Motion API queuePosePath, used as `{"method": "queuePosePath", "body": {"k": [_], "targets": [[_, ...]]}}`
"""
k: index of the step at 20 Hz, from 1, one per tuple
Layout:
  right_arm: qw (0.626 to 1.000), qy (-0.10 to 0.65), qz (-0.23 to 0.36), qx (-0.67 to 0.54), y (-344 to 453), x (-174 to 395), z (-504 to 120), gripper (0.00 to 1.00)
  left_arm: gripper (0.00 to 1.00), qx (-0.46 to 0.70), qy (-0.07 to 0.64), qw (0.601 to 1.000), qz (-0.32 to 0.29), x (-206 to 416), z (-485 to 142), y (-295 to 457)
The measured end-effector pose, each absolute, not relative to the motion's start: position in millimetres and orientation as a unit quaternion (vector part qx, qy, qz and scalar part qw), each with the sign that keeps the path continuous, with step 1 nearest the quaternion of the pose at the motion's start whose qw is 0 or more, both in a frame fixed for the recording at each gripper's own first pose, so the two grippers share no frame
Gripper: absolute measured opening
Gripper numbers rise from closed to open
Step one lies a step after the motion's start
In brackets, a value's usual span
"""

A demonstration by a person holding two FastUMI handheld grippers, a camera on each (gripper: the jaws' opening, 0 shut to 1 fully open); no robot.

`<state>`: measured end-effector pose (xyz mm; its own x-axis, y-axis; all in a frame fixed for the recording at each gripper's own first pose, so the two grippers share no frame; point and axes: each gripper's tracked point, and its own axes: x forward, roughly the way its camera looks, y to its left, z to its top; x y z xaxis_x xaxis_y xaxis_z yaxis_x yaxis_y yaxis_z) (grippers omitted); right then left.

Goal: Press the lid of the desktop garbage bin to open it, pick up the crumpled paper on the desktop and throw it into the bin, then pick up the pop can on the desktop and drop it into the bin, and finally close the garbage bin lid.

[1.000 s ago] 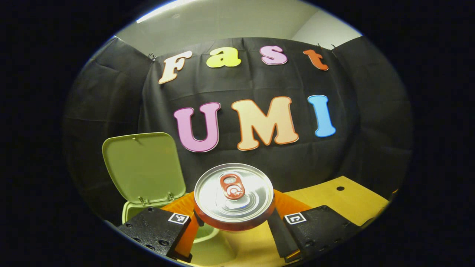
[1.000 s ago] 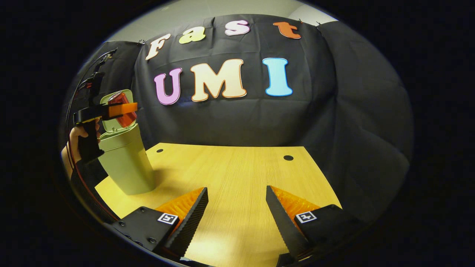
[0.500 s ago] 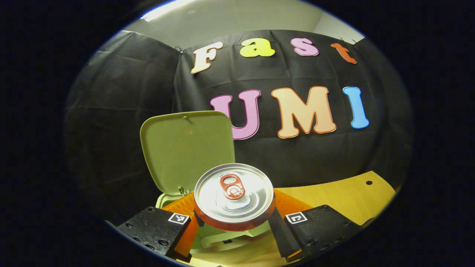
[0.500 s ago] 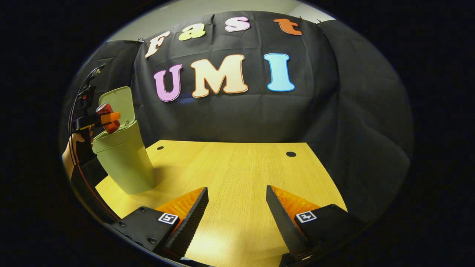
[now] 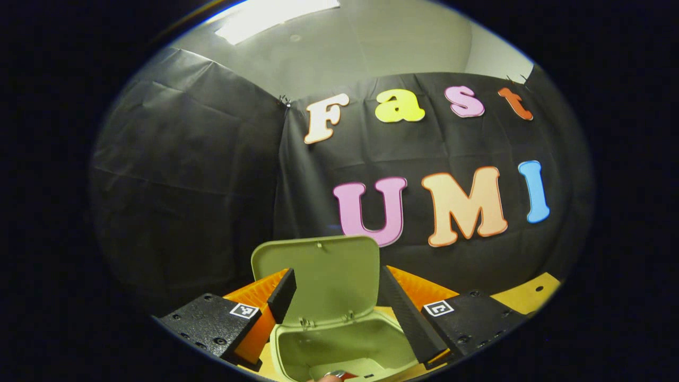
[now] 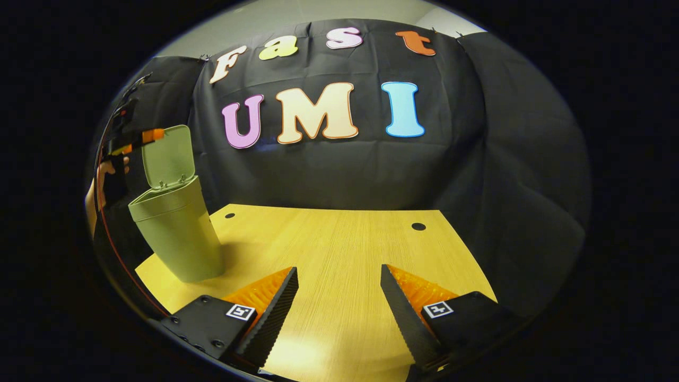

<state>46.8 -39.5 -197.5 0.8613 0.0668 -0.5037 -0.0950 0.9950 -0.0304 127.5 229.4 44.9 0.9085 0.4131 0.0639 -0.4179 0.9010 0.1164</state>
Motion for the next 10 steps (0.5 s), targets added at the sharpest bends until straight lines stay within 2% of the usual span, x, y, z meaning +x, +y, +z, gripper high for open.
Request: {"method": "queuePosePath", "body": {"k": [6, 7, 10], "targets": [[0.966, 0.259, 0.014, -0.012, -40, 42, -201, 0.99, 0.98, 0.086, -0.051, 0.968, 0.232, 160, 94, 268], [0.965, 0.261, 0.009, -0.01, -40, 41, -203, 0.99, 0.96, 0.088, -0.048, 0.967, 0.234, 166, 94, 274], [0.964, 0.265, -0.005, -0.006, -42, 34, -208, 0.99, 0.99, 0.069, -0.031, 0.97, 0.23, 183, 88, 284]]}}
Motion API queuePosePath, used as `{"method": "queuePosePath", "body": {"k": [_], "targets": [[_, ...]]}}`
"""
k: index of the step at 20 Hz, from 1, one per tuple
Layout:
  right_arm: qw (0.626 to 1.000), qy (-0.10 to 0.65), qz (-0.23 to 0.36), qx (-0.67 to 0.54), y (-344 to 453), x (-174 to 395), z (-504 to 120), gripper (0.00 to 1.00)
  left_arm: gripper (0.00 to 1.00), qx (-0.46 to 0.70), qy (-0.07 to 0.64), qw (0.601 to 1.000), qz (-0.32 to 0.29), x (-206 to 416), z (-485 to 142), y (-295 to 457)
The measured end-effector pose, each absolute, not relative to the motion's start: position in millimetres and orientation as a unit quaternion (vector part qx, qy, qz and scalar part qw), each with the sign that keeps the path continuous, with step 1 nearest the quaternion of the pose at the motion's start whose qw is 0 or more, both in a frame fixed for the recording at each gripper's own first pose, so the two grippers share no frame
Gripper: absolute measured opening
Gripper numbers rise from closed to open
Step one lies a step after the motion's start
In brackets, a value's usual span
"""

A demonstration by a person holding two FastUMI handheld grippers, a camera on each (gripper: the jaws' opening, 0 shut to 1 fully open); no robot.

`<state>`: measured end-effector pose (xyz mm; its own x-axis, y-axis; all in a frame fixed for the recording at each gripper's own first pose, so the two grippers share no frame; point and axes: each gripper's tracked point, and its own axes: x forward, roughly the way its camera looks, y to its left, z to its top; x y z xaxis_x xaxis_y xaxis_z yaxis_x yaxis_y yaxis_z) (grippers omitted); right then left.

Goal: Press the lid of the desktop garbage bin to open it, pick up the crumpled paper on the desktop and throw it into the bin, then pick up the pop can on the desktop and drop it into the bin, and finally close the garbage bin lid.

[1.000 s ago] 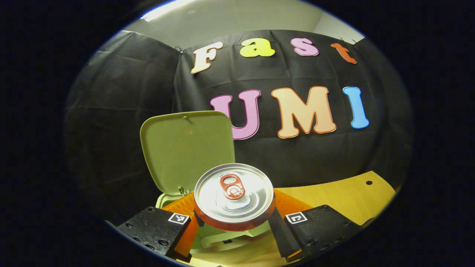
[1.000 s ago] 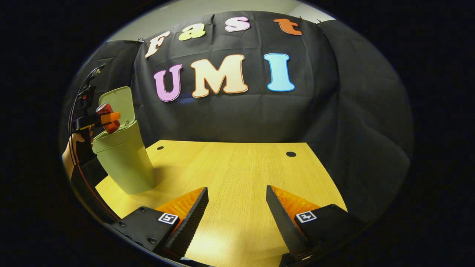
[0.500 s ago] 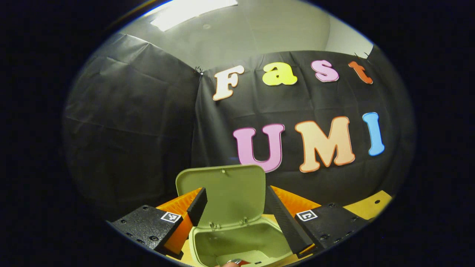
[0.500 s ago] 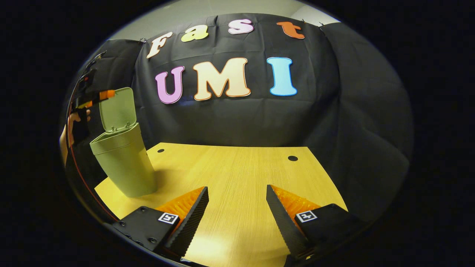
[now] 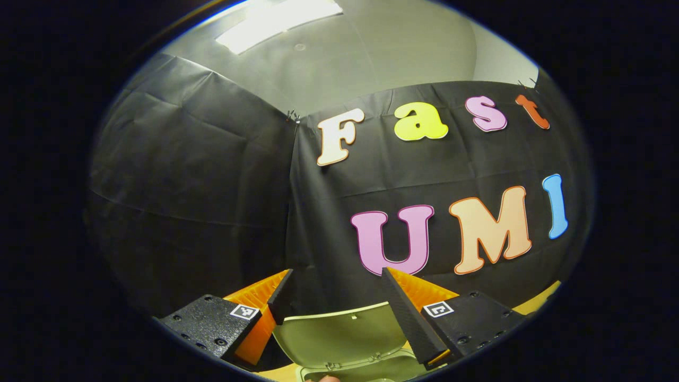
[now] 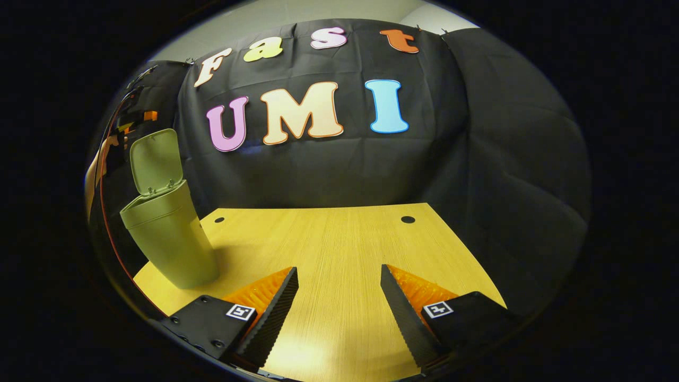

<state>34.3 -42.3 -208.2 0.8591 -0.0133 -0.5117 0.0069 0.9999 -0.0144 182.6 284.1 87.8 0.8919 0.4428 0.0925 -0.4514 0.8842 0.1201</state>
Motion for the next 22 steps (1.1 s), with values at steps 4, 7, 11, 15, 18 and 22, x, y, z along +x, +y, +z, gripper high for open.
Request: {"method": "queuePosePath", "body": {"k": [4, 7, 11, 15, 18, 22], "targets": [[0.963, 0.27, -0.023, -0.007, -47, 27, -212, 0.99, 0.96, 0.083, -0.002, 0.968, 0.237, 204, 78, 302], [0.961, 0.276, -0.026, -0.01, -50, 23, -215, 0.99, 0.96, 0.073, 0.036, 0.969, 0.234, 216, 61, 310], [0.96, 0.278, -0.028, -0.008, -55, 24, -215, 0.99, 1.0, 0.033, 0.066, 0.969, 0.235, 214, 44, 317], [0.959, 0.281, -0.02, -0.006, -55, 26, -221, 0.99, 0.98, 0.018, 0.081, 0.971, 0.226, 199, 36, 299], [0.959, 0.284, -0.01, -0.003, -56, 27, -224, 0.99, 0.92, 0.01, 0.087, 0.974, 0.209, 184, 32, 277], [0.959, 0.284, 0.005, -0.004, -59, 30, -223, 0.99, 0.92, 0.007, 0.099, 0.975, 0.197, 164, 19, 254]]}}
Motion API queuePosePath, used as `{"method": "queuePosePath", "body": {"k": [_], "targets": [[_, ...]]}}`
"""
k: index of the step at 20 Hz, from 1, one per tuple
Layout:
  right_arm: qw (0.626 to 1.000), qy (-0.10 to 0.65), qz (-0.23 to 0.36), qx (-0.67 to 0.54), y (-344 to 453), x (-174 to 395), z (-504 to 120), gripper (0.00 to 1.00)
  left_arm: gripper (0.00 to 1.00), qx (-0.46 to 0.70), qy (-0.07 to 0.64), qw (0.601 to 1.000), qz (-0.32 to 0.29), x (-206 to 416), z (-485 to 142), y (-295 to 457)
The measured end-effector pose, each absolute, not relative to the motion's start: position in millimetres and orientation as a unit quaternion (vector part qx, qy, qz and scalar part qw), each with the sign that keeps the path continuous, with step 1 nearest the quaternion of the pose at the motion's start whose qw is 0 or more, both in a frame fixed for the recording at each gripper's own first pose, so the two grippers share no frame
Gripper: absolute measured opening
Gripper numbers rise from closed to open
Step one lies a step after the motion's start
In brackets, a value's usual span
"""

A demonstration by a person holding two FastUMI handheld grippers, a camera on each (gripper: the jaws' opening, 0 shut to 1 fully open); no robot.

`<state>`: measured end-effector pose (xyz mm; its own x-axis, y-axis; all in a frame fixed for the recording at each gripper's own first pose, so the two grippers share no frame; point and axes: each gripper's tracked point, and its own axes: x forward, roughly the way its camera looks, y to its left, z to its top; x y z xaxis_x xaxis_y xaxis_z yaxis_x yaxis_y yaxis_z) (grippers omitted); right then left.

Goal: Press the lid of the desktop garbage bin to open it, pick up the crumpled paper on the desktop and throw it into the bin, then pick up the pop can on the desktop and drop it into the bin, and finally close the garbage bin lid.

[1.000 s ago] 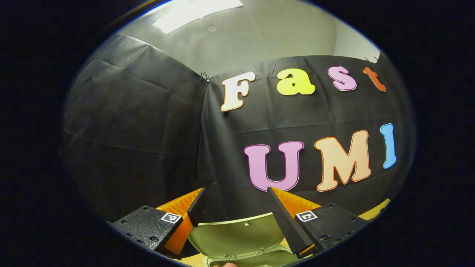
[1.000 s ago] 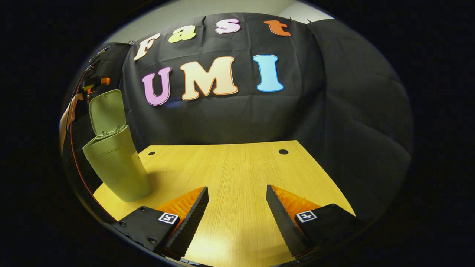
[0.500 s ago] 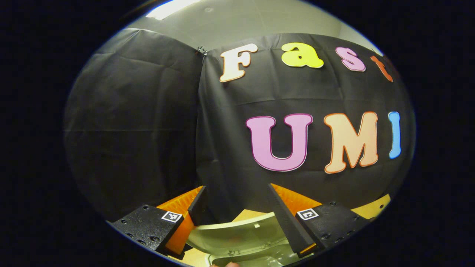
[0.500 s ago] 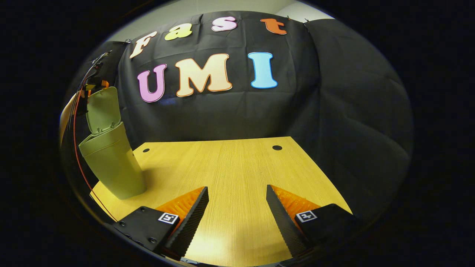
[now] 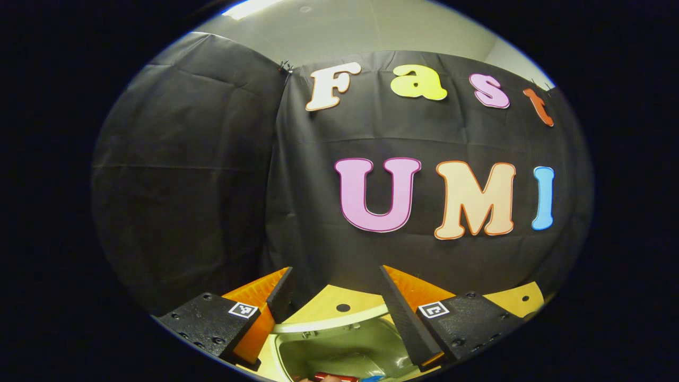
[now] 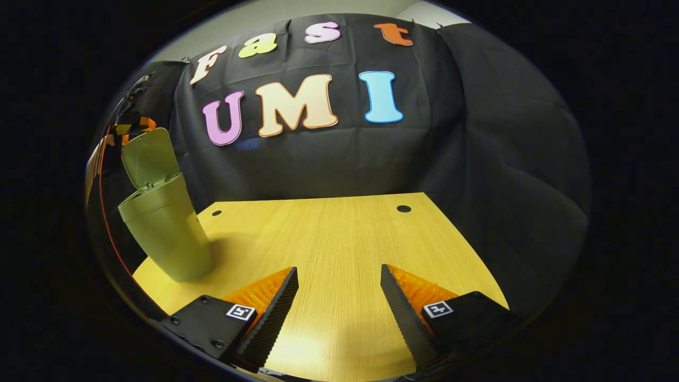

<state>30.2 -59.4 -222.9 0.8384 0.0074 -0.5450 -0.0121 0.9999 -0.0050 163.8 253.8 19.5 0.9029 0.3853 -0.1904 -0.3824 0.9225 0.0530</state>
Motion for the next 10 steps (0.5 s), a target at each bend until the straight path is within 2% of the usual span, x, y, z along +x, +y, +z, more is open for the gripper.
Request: {"method": "queuePosePath", "body": {"k": [4, 10], "targets": [[0.956, 0.291, 0.015, 0.0, -64, 32, -228, 0.99, 0.94, 0.026, 0.099, 0.976, 0.193, 147, 9, 234], [0.952, 0.303, 0.029, 0.0, -63, 33, -238, 0.97, 0.92, 0.033, 0.113, 0.977, 0.178, 132, -18, 202]]}}
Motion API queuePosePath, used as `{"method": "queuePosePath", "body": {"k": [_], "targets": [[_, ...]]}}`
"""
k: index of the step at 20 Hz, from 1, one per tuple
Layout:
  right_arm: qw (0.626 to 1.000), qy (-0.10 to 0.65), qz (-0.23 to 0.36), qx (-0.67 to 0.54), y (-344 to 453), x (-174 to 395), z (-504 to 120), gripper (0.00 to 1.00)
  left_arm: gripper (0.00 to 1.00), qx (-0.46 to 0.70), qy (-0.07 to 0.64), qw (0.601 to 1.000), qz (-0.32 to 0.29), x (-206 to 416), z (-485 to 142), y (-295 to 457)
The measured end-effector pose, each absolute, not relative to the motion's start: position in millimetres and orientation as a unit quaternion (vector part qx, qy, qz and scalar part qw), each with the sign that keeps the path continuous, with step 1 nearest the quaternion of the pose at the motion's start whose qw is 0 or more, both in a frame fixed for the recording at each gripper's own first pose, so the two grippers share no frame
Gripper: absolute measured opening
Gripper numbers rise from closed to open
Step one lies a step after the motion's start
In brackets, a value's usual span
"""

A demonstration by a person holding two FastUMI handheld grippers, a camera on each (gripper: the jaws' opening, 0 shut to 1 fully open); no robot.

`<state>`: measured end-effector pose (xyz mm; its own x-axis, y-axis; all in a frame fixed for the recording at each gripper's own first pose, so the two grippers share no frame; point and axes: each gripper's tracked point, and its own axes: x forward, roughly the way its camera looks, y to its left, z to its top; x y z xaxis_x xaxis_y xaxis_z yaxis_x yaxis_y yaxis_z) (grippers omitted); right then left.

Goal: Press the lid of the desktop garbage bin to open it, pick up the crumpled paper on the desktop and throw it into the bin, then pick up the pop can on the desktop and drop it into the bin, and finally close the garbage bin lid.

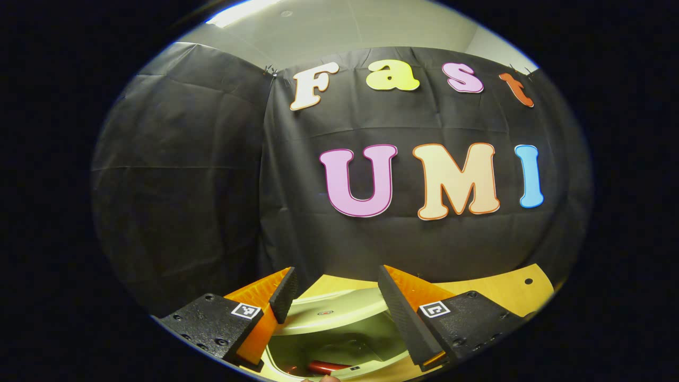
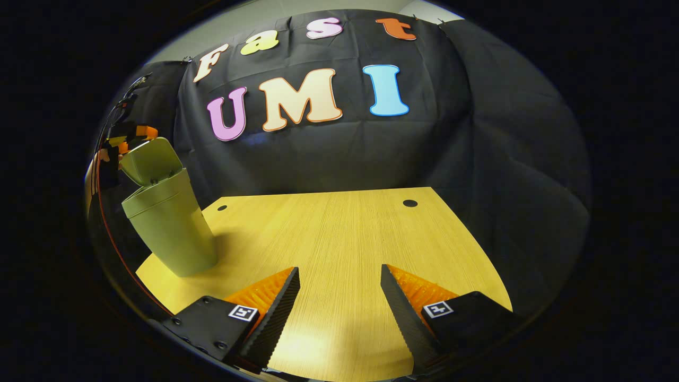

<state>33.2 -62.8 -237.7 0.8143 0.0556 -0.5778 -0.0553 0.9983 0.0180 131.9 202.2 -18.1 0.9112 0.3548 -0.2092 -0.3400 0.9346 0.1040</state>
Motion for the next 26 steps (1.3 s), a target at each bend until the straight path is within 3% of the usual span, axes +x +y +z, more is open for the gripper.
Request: {"method": "queuePosePath", "body": {"k": [6, 17, 23, 24, 26], "targets": [[0.948, 0.316, 0.044, -0.005, -55, 35, -246, 0.97, 0.96, 0.009, 0.149, 0.974, 0.171, 113, -58, 188], [0.941, 0.331, 0.071, -0.012, -37, 35, -255, 0.97, 0.95, -0.007, 0.209, 0.964, 0.164, 90, -122, 182], [0.936, 0.342, 0.087, -0.009, -24, 38, -265, 0.95, 1.0, 0.02, 0.214, 0.963, 0.162, 86, -129, 180], [0.934, 0.344, 0.09, -0.006, -21, 37, -266, 0.97, 0.97, 0.006, 0.213, 0.962, 0.168, 83, -128, 180], [0.936, 0.34, 0.096, 0.005, -15, 39, -261, 0.98, 0.98, 0.002, 0.185, 0.97, 0.16, 85, -127, 176]]}}
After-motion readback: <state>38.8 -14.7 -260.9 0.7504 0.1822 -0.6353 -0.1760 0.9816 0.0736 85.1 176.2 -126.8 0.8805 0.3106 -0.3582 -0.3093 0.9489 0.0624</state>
